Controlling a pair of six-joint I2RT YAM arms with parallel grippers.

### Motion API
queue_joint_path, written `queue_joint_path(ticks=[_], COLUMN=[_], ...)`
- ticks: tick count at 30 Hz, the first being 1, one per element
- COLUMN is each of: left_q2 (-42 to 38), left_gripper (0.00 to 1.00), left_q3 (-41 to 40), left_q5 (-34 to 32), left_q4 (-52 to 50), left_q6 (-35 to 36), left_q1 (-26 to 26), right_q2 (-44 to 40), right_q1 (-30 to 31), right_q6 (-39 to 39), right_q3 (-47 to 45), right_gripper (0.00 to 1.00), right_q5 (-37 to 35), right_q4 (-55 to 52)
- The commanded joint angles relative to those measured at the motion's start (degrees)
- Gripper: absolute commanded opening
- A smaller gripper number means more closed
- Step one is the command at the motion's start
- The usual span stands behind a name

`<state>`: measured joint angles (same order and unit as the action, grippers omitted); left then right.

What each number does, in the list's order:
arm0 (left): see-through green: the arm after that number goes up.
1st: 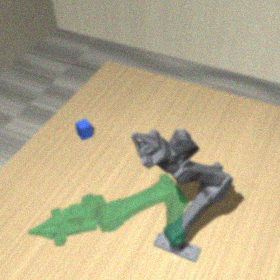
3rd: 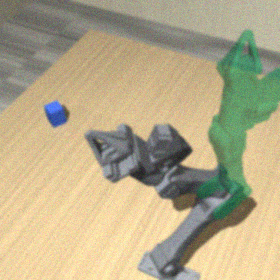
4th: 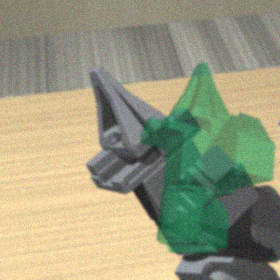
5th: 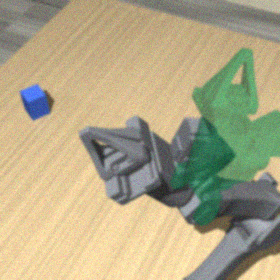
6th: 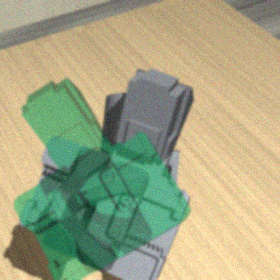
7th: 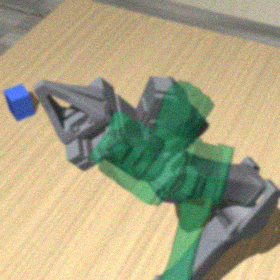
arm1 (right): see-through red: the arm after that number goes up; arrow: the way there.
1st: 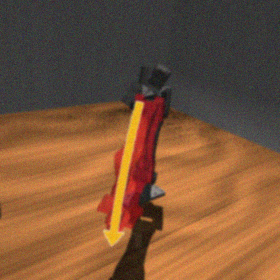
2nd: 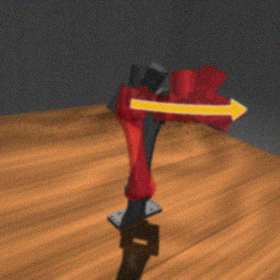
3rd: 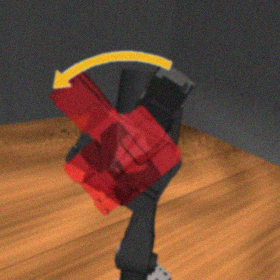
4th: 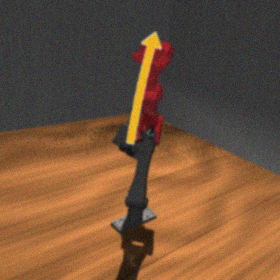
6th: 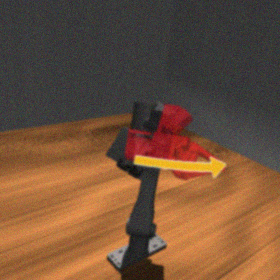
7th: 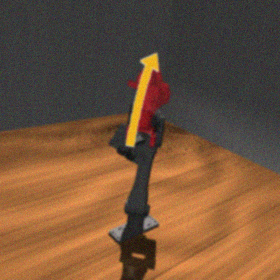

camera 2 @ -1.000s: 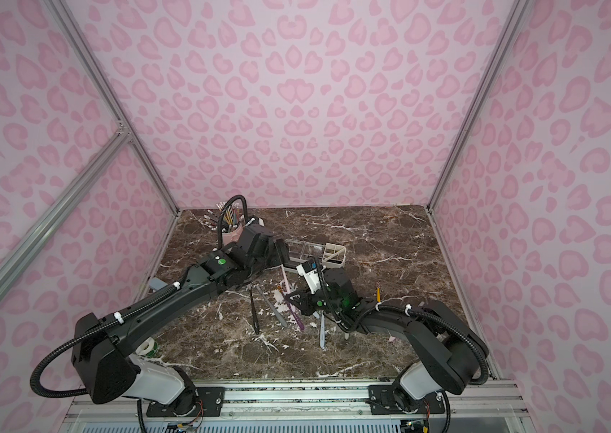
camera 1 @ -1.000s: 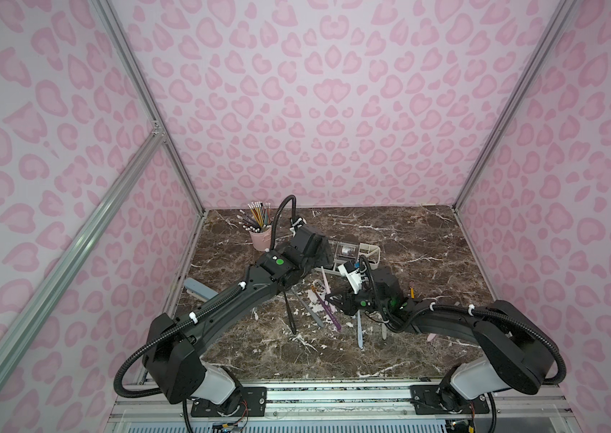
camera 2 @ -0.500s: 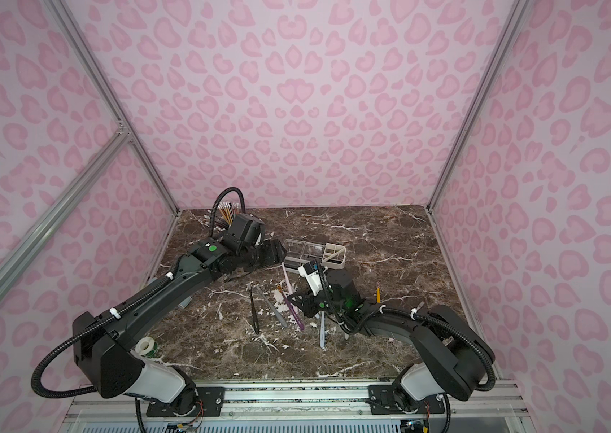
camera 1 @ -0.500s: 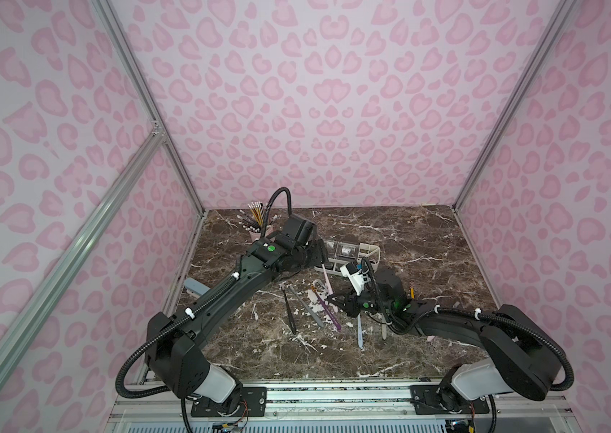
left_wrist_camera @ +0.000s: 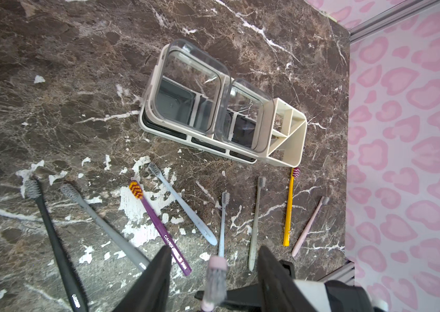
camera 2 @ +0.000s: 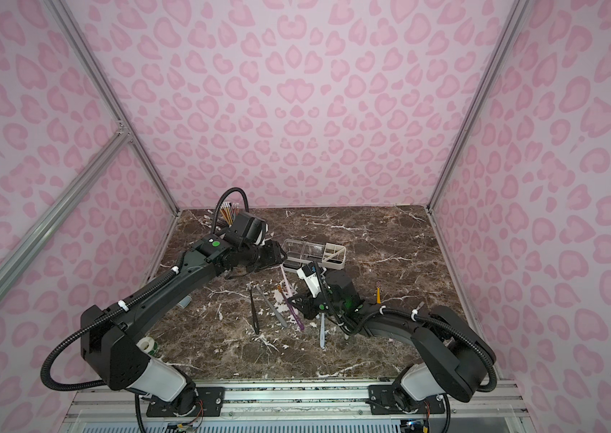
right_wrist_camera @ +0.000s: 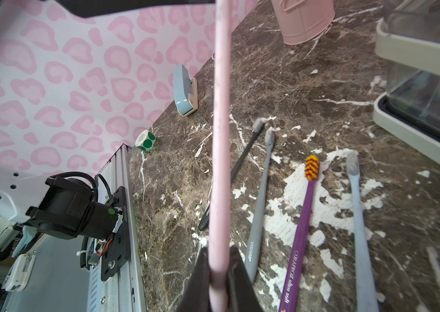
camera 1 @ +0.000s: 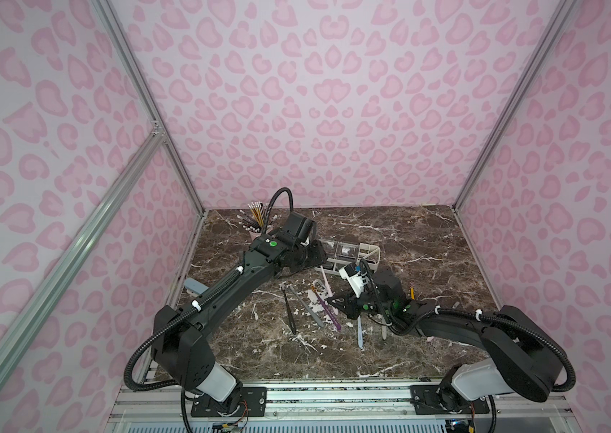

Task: Place the toothbrush into the toothbrush holder
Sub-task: Pick up the toothbrush from the center of the board.

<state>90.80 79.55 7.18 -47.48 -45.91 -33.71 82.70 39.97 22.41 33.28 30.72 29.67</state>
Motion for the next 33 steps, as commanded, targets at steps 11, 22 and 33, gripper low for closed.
queue_joint_path(ticks=[11, 22, 33], left_q2=[1.65, 2.54, 2.69], left_gripper=[0.35, 0.21, 0.01], left_q3=[1.09, 1.75, 1.48], left_q5=[0.71, 1.04, 1.32], left_q4=[0.63, 0.91, 0.99], left_q6=[0.78, 0.60, 0.86], left_q1=[0.32, 0.40, 0.49], right_q2=[-0.08, 0.15, -0.16], right_q1=[0.21, 0.20, 0.16], right_q6=[-1.23, -1.34, -1.40], right_q3=[0.42, 0.24, 0.23], right_gripper=[0.00, 0.00, 0.00], right_q5=[-0.04, -0.31, -1.47], right_q4=[0.98, 1.09, 0.83])
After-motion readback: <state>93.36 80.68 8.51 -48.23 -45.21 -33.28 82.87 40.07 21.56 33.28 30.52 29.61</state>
